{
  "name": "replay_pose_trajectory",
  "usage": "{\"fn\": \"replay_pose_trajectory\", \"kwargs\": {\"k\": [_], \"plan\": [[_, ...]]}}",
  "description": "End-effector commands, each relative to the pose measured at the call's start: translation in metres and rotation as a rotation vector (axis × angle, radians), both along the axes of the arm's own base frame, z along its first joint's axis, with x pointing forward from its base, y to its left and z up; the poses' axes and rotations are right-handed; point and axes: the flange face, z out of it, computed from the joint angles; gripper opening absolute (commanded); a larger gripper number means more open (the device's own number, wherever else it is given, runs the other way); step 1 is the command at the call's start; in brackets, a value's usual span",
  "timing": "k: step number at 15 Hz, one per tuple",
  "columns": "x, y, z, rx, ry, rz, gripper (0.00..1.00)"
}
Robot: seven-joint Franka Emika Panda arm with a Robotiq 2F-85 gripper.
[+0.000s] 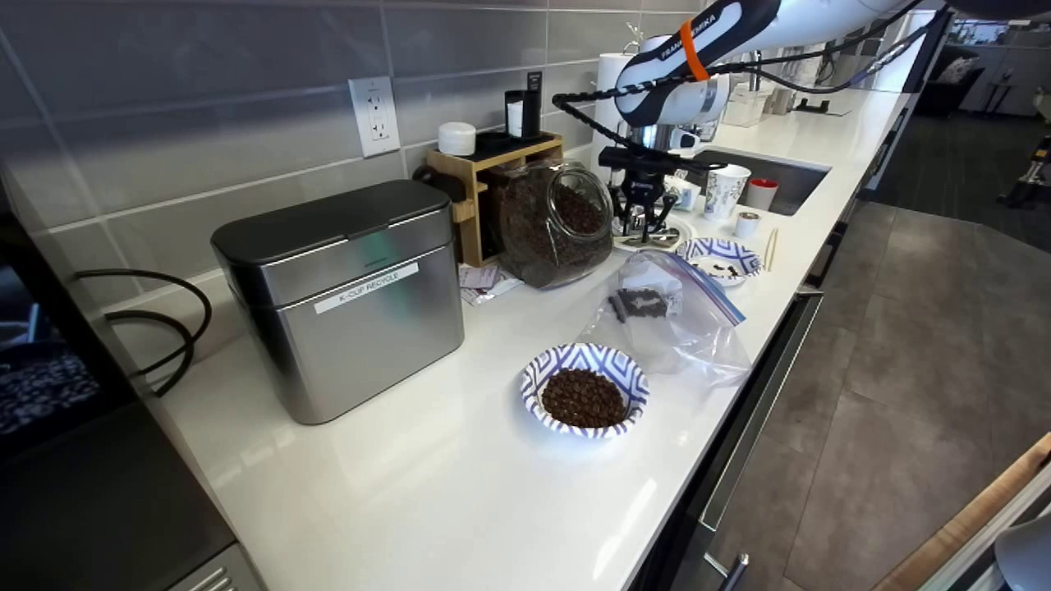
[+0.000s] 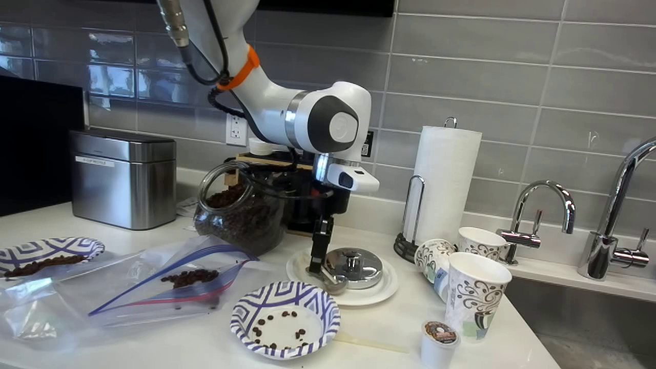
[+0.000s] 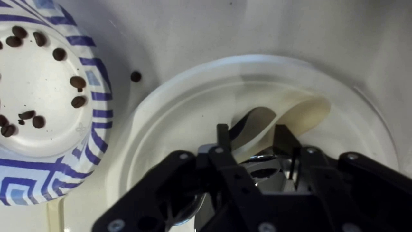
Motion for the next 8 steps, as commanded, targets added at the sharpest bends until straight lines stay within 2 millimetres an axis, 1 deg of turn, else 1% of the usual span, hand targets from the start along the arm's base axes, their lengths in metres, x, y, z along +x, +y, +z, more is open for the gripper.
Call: {"fn": "replay_pose_trajectory", "kwargs": {"k": [1,2,3,5,6,8], "plan": [[0.0014,0.0044,0.0036,-0.002,0.007,-0.012,0.19],[0.0013,0.0046,0.0039,0.0,0.006,-0.011,0.06],[0.0014,0.0049,0.004,0.0,0.006,-0.01,0.0],[0.002,0.0048,0.0057,0.001,0.004,-0.01,0.0],[0.0021,0.0049,0.0073,0.002,0.002,-0.009,0.02],[0.0018,0.0046,0.0085,0.005,-0.002,-0.009,0.0]]}}
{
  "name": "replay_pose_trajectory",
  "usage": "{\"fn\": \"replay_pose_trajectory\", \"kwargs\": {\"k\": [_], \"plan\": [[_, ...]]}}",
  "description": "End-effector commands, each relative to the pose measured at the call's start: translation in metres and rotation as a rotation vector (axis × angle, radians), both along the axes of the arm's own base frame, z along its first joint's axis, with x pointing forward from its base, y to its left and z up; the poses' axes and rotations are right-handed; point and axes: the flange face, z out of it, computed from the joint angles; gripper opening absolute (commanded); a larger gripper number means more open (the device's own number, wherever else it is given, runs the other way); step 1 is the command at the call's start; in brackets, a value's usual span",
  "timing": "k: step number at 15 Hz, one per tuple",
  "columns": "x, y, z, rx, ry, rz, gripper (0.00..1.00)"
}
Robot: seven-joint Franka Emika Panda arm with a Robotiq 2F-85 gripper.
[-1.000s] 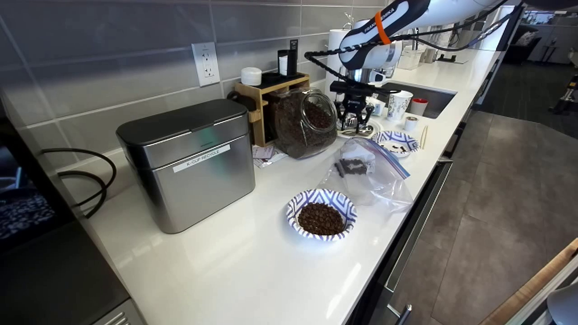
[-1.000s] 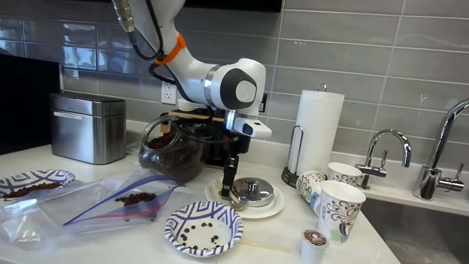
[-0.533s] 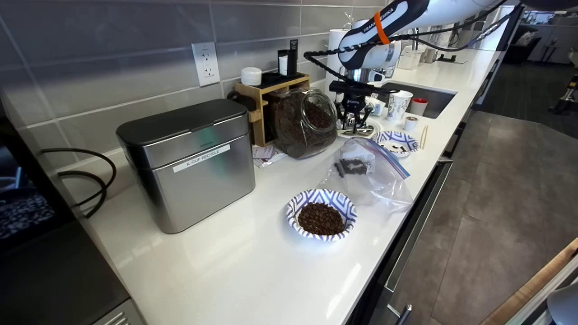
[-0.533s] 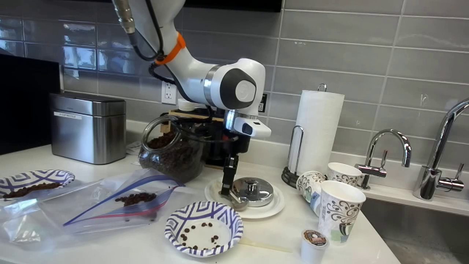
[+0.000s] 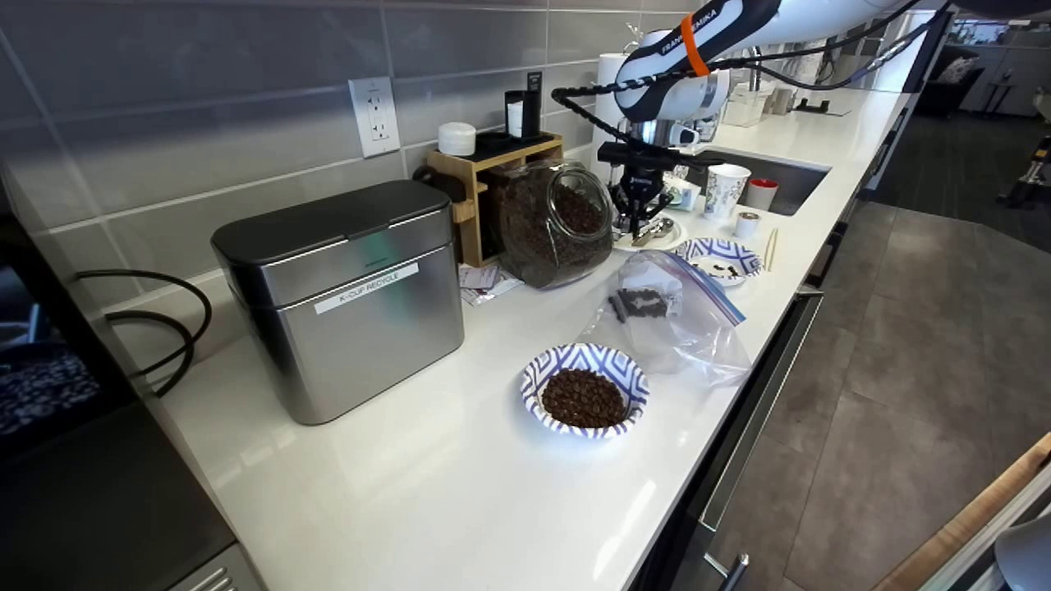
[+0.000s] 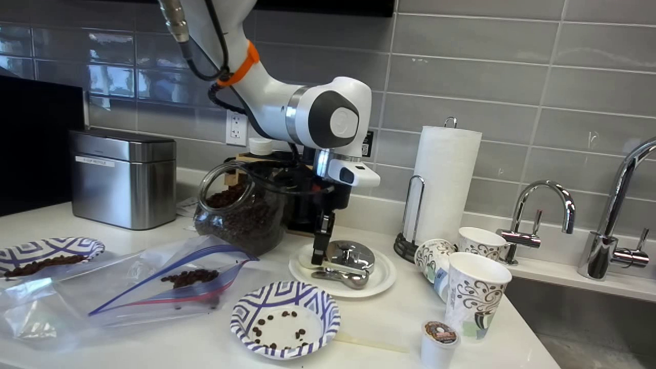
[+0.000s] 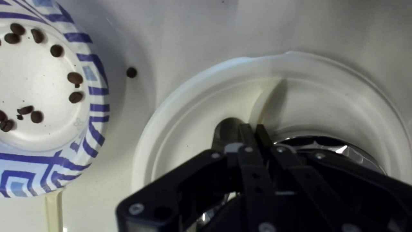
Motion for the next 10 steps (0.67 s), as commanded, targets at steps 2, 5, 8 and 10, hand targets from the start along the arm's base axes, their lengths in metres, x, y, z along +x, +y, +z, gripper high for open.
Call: {"fn": "replay_pose_trajectory", "kwargs": {"k": [2,5,8,10], "plan": [[-0.002,0.003,0.003,0.007,0.009,-0.01,0.01],[-0.004,0.003,0.011,0.022,0.003,-0.005,0.01],[-0.01,0.002,0.026,0.067,-0.023,0.002,0.01],[-0.015,0.004,0.034,0.102,-0.041,0.018,0.01]]}}
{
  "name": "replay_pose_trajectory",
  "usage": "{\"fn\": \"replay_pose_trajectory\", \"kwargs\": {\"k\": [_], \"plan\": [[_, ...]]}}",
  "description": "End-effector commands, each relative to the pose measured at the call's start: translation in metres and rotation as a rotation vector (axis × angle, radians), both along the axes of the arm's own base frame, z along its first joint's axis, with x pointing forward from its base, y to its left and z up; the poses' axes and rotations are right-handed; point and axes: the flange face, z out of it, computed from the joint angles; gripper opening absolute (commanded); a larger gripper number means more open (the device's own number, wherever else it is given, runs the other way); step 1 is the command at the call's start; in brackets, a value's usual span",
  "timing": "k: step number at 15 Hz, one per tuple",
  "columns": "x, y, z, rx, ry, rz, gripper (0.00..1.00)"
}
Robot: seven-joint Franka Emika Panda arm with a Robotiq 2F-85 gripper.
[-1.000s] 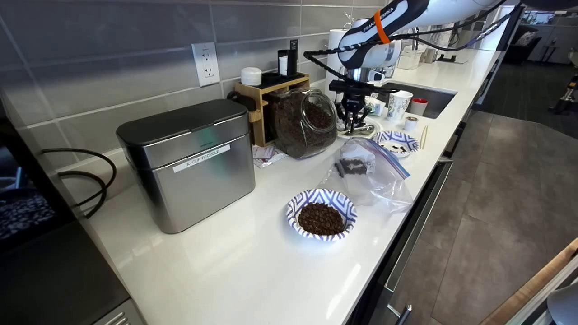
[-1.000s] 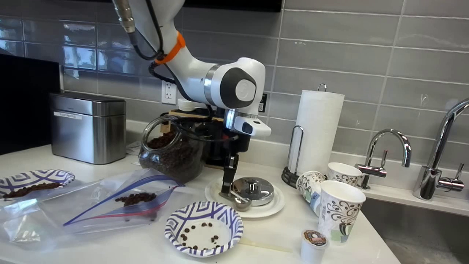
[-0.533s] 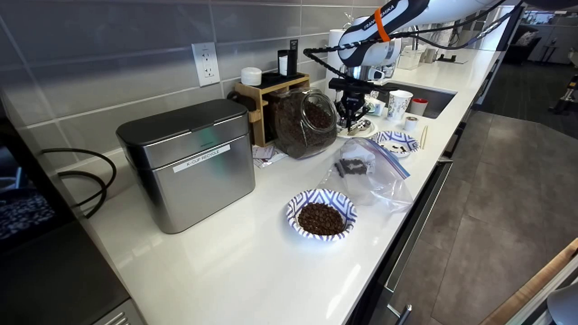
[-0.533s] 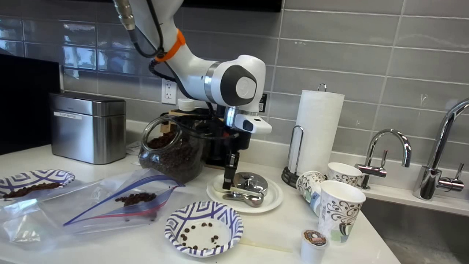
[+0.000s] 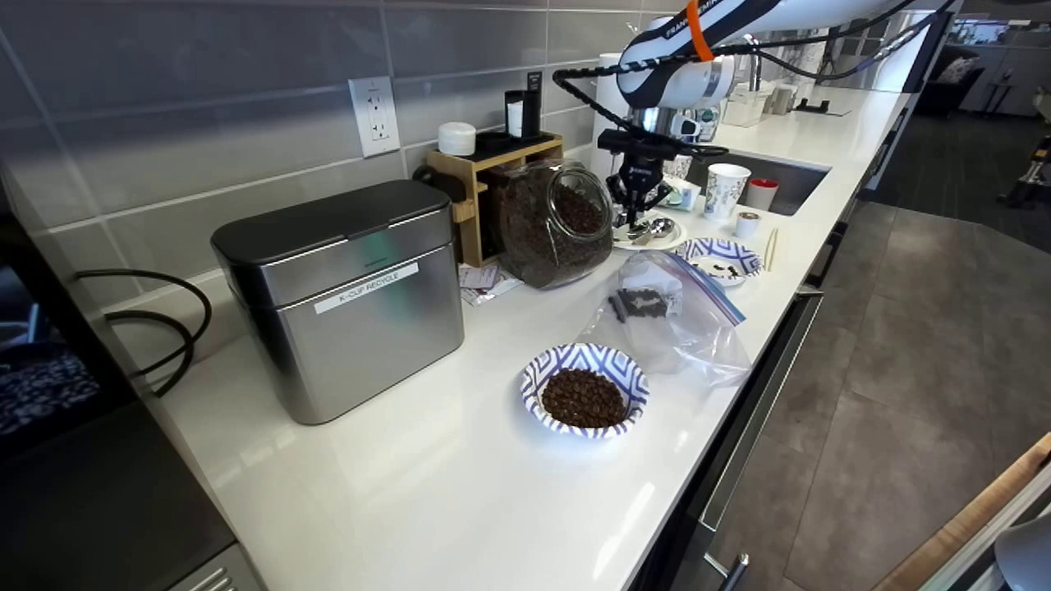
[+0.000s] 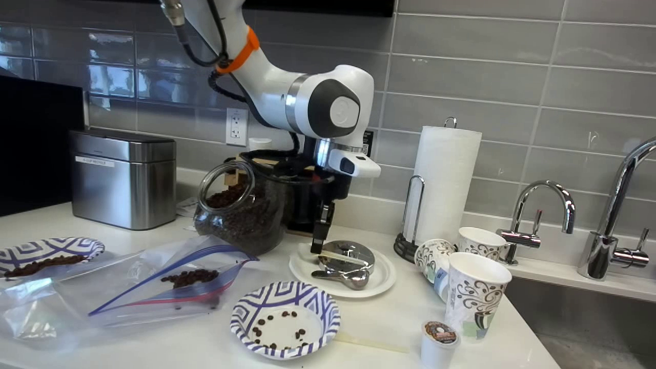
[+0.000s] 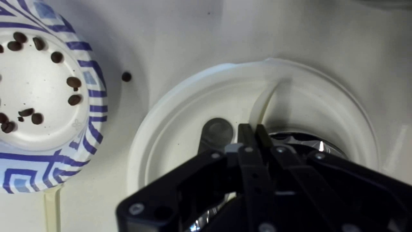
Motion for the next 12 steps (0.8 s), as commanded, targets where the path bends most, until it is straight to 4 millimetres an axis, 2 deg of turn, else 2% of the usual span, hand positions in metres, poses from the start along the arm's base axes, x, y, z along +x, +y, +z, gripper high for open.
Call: {"fn": "replay_pose_trajectory", "kwargs": {"k": [1,9,11,12], "plan": [[-0.016,0.004,0.016,0.084,-0.031,0.04,0.01],[-0.038,0.006,0.002,0.137,-0.063,0.098,0.02],[-0.042,0.005,-0.002,0.138,-0.064,0.107,0.06],[-0.043,0.004,-0.004,0.139,-0.062,0.113,0.31]]}}
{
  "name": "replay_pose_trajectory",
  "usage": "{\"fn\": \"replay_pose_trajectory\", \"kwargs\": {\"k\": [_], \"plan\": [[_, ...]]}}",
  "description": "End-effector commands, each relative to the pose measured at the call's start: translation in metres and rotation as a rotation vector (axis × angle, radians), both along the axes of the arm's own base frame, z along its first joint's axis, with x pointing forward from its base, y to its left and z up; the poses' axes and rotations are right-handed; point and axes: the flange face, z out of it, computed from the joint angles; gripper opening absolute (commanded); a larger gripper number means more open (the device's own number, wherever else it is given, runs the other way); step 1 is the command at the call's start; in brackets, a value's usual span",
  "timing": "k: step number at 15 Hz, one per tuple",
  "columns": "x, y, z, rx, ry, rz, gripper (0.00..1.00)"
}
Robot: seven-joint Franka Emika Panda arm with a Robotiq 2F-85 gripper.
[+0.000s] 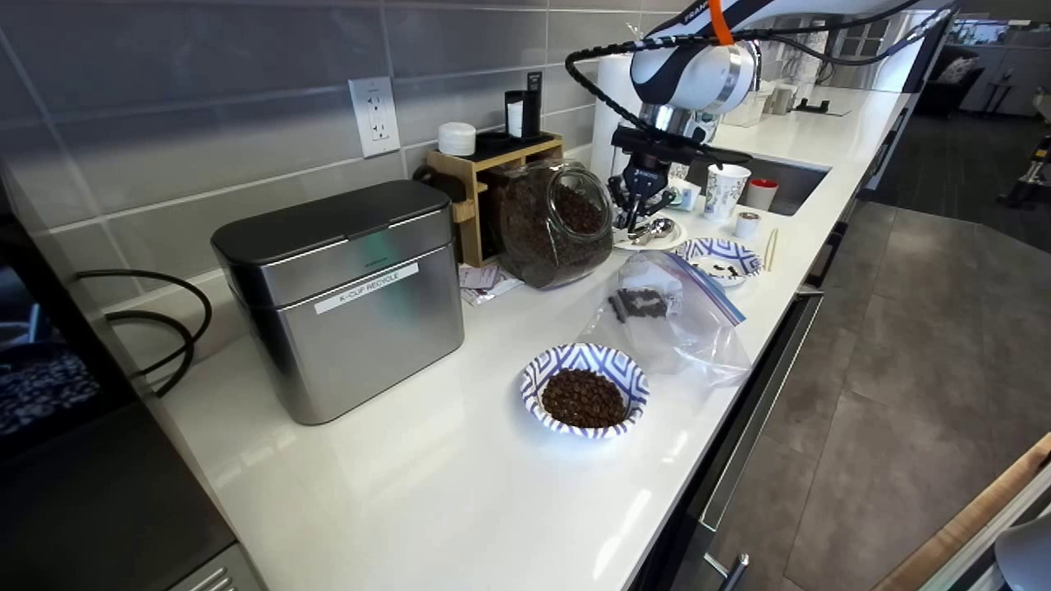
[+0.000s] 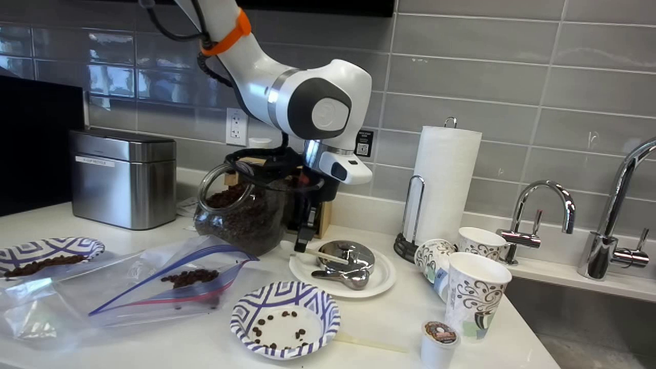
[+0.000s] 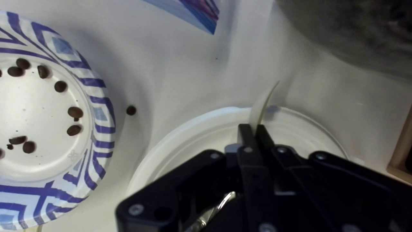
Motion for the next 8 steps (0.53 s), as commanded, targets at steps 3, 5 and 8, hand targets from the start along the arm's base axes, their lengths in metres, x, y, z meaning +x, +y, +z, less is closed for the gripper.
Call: {"fn": "replay_pose_trajectory", "kwargs": {"k": [3,5,8], "plan": [[-0.014,-0.005,-0.004,0.024,-0.011,0.013,0.42],[-0.015,-0.008,-0.001,0.018,-0.014,0.011,0.57],[-0.015,-0.016,0.005,0.016,-0.023,-0.004,0.79]]}}
